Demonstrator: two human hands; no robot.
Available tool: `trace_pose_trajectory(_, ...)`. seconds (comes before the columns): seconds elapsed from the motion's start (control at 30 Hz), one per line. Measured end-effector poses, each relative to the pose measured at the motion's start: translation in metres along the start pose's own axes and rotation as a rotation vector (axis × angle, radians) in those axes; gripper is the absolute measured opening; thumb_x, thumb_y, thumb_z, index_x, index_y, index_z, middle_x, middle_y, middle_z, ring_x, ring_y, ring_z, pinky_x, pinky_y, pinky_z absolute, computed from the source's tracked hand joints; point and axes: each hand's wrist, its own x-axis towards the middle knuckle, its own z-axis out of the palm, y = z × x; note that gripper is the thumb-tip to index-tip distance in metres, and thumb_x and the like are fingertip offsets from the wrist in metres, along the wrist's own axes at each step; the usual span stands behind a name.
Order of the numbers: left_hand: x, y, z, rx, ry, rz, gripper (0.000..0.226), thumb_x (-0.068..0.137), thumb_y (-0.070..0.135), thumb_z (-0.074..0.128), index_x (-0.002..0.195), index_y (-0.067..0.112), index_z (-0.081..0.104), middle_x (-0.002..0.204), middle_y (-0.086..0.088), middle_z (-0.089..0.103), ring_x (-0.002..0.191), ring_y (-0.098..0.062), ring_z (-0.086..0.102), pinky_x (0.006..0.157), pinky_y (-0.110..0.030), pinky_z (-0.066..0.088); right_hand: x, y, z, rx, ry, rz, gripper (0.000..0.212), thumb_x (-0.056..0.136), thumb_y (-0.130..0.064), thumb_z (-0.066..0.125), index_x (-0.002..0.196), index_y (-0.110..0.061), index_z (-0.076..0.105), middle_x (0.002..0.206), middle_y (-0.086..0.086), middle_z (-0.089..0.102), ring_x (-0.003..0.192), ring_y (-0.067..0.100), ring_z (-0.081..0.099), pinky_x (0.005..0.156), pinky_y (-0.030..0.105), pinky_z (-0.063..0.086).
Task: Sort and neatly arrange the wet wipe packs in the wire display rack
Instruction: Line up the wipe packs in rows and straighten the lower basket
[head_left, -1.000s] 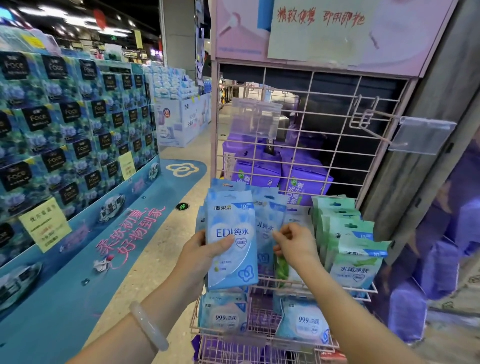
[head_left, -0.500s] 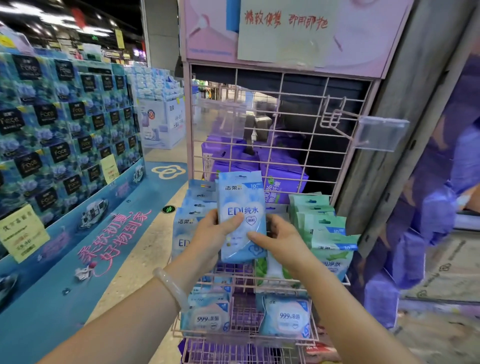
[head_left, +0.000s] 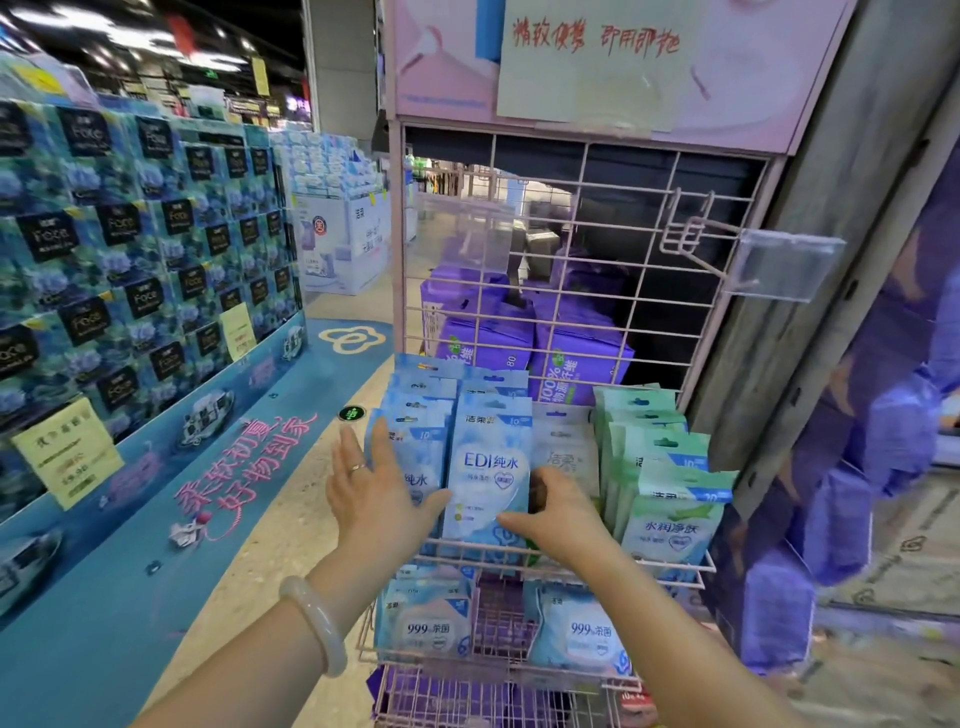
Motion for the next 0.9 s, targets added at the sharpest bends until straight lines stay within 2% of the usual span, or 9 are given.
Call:
trace_pose_trajectory(0.1, 0.002, -0.003, 0.000, 0.026, 0.011, 0.133, 0.092, 0.080, 0.053, 0.059, 0.147, 0.020, 0.006, 0.157, -0.013, -0.013, 0.144, -0.028, -0.015, 0.115, -0.041, 0.002, 0.002, -0.005, 0.000, -0.003, -0.007, 0.006, 0.039, 0.072, -0.020, 0.075, 0.101, -0.020, 0.048, 0.108, 0.001, 0.063, 0.093, 0.016, 0.062, 0.073, 0.027, 0.050)
trace_pose_trajectory(0.2, 0.008, 0.012, 0.004, 0.031, -0.051, 0.337, 0.077, 0.084, 0.049, 0.056, 0.145, 0.018, 0.021, 0.159, -0.008, 0.002, 0.145, -0.022, -0.012, 0.115, -0.033, -0.002, 0.005, -0.010, -0.007, -0.089, -0.068, 0.019, 0.039, 0.071, -0.019, 0.075, 0.100, -0.019, 0.049, 0.104, 0.002, 0.063, 0.094, 0.019, 0.061, 0.080, 0.033, 0.051)
trace_pose_trajectory(0.3, 0.013, 0.030, 0.009, 0.069, -0.144, 0.418, 0.082, 0.082, 0.049, 0.058, 0.146, 0.020, 0.015, 0.159, -0.008, -0.001, 0.145, -0.023, -0.011, 0.115, -0.035, -0.001, 0.009, -0.014, -0.016, -0.156, -0.174, 0.037, 0.035, 0.074, -0.019, 0.073, 0.103, -0.015, 0.053, 0.098, 0.003, 0.063, 0.090, 0.020, 0.061, 0.081, 0.035, 0.053)
trace_pose_trajectory(0.37, 0.015, 0.037, 0.013, 0.165, -0.202, 0.427, 0.090, 0.081, 0.051, 0.059, 0.148, 0.023, 0.005, 0.158, -0.009, -0.008, 0.145, -0.025, -0.011, 0.116, -0.040, -0.001, 0.013, -0.018, -0.021, -0.114, -0.145, 0.044, 0.031, 0.080, -0.025, 0.068, 0.103, -0.007, 0.058, 0.091, 0.006, 0.062, 0.076, 0.018, 0.058, 0.068, 0.031, 0.052)
trace_pose_trajectory(0.43, 0.017, 0.038, 0.016, 0.189, -0.206, 0.409, 0.095, 0.078, 0.051, 0.061, 0.148, 0.026, 0.001, 0.158, -0.010, -0.008, 0.145, -0.026, -0.008, 0.116, -0.041, 0.000, 0.019, -0.023, -0.026, 0.097, -0.061, 0.082, 0.039, 0.086, -0.031, 0.060, 0.112, -0.002, 0.056, 0.092, 0.009, 0.062, 0.067, 0.014, 0.056, 0.056, 0.026, 0.047)
trace_pose_trajectory(0.5, 0.021, 0.039, 0.016, 0.103, -0.163, 0.365, 0.099, 0.076, 0.050, 0.065, 0.148, 0.027, 0.002, 0.158, -0.012, -0.002, 0.145, -0.027, -0.001, 0.115, -0.039, 0.005, 0.025, -0.027, -0.027, 0.259, -0.041, 0.110, 0.045, 0.087, -0.037, 0.057, 0.115, -0.002, 0.051, 0.092, 0.009, 0.062, 0.062, 0.012, 0.054, 0.054, 0.025, 0.044)
trace_pose_trajectory(0.63, 0.036, 0.039, 0.011, 0.059, -0.150, 0.283, 0.106, 0.073, 0.051, 0.068, 0.148, 0.019, 0.000, 0.156, -0.008, 0.018, 0.144, -0.025, 0.010, 0.115, -0.036, 0.011, 0.033, -0.031, -0.018, 0.183, -0.093, 0.090, 0.025, 0.077, -0.028, 0.071, 0.092, -0.015, 0.056, 0.070, -0.003, 0.059, 0.052, 0.003, 0.055, 0.044, 0.016, 0.039)
trace_pose_trajectory(0.73, 0.039, 0.036, 0.008, 0.030, -0.209, 0.296, 0.110, 0.071, 0.047, 0.072, 0.148, 0.018, -0.001, 0.154, -0.006, 0.023, 0.143, -0.025, 0.014, 0.114, -0.035, 0.014, 0.036, -0.029, -0.012, 0.232, -0.102, 0.104, 0.020, 0.070, -0.013, 0.078, 0.081, -0.014, 0.062, 0.079, 0.001, 0.067, 0.061, 0.005, 0.061, 0.048, 0.015, 0.045)
trace_pose_trajectory(0.9, 0.050, 0.038, -0.010, -0.347, -0.306, 0.358, 0.118, 0.063, 0.033, 0.082, 0.148, 0.020, 0.002, 0.156, -0.005, 0.017, 0.143, -0.022, 0.017, 0.114, -0.040, 0.024, 0.030, -0.023, -0.017, 0.340, -0.107, 0.039, 0.029, 0.069, -0.004, 0.076, 0.093, -0.012, 0.062, 0.091, 0.003, 0.069, 0.077, 0.012, 0.065, 0.061, 0.020, 0.051)
